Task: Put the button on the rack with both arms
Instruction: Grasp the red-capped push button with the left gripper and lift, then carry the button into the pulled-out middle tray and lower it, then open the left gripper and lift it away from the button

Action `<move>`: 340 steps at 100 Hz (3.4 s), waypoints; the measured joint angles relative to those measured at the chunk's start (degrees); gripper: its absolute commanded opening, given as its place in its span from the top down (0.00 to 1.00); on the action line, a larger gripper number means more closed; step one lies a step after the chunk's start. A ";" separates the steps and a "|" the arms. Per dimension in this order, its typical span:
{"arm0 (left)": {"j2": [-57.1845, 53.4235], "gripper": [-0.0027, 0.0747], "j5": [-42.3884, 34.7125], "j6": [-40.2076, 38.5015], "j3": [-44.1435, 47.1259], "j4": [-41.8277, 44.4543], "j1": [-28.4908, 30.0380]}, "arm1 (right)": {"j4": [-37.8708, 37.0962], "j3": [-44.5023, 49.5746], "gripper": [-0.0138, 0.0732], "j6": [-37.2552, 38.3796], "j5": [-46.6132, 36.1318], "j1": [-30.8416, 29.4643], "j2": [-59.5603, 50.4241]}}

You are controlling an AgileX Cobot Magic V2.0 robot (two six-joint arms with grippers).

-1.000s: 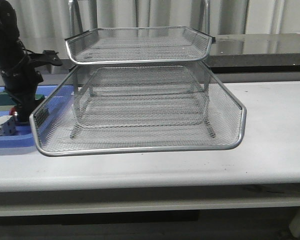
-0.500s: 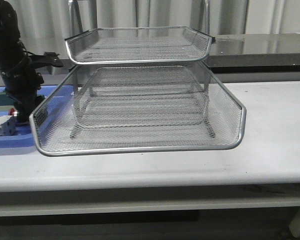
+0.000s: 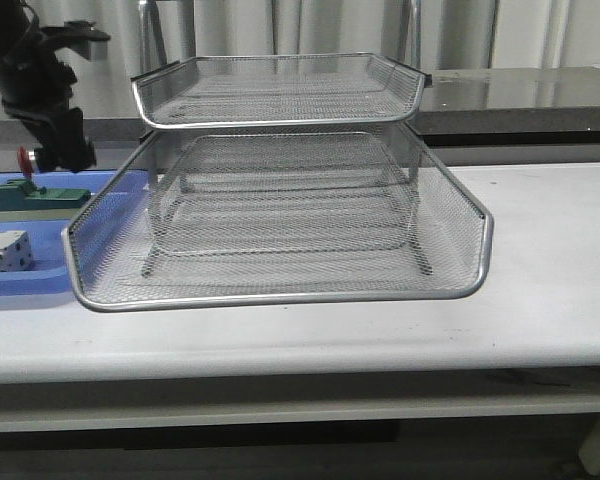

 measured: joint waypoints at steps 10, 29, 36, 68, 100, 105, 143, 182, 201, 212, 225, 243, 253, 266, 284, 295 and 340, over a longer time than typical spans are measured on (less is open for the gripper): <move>-0.72 0.99 0.50 -2.00 -2.86 -0.61 0.32 | 0.00 0.00 0.92 0.00 0.00 0.00 0.00; -4.60 0.99 1.21 -5.28 -3.32 -1.28 0.32 | 0.00 0.00 0.92 0.00 0.00 0.00 0.00; -6.30 0.99 1.31 -6.80 -3.32 -1.25 0.32 | 0.00 0.00 0.92 0.00 0.00 0.00 0.00; -16.94 0.99 1.54 -10.54 3.43 -1.77 0.09 | 0.00 0.00 0.92 0.00 0.00 0.00 0.00; -30.93 0.99 1.75 -11.02 18.44 -2.05 -4.74 | 0.00 0.00 0.92 0.00 0.00 0.00 0.00; -32.88 0.99 1.75 -11.02 20.58 -2.21 -6.23 | 0.00 0.00 0.92 0.00 0.00 0.00 0.00; -39.15 0.99 1.75 -11.05 32.83 -2.88 -23.52 | 0.00 0.00 0.92 0.00 0.00 0.00 0.00; -32.57 0.99 1.28 -11.05 34.32 -3.10 -33.67 | 0.00 0.00 0.92 0.00 0.00 0.00 0.00; -27.73 0.99 0.93 -11.05 34.32 -3.10 -34.09 | 0.00 0.00 0.92 0.00 0.00 0.00 0.00; -25.79 0.99 0.72 -11.05 34.32 -3.10 -34.09 | 0.00 0.00 0.92 0.00 0.00 0.00 0.00; -24.18 0.99 0.37 -11.05 34.32 -3.10 -34.09 | 0.00 0.00 0.92 0.00 0.00 0.00 0.00; -22.79 0.87 -0.26 -11.05 34.32 -3.10 -34.09 | 0.00 0.00 0.92 0.00 0.00 0.00 0.00; -22.67 0.70 -0.35 -11.05 34.32 -3.10 -34.19 | 0.00 0.00 0.92 0.00 0.00 0.00 0.00; -22.67 0.37 -0.35 -11.05 34.32 -3.10 -34.19 | 0.00 0.00 0.92 0.00 0.00 0.00 0.00; -22.67 0.22 -0.48 -11.05 34.32 -3.10 -34.19 | 0.00 0.00 0.92 0.00 0.00 0.00 0.00; -22.67 0.22 -0.48 -11.05 34.32 -3.10 -34.19 | 0.00 0.00 0.92 0.00 0.00 0.00 0.00; -25.41 0.25 -0.05 -11.26 31.34 -6.69 -34.19 | 0.00 0.00 0.92 0.00 0.00 0.00 0.00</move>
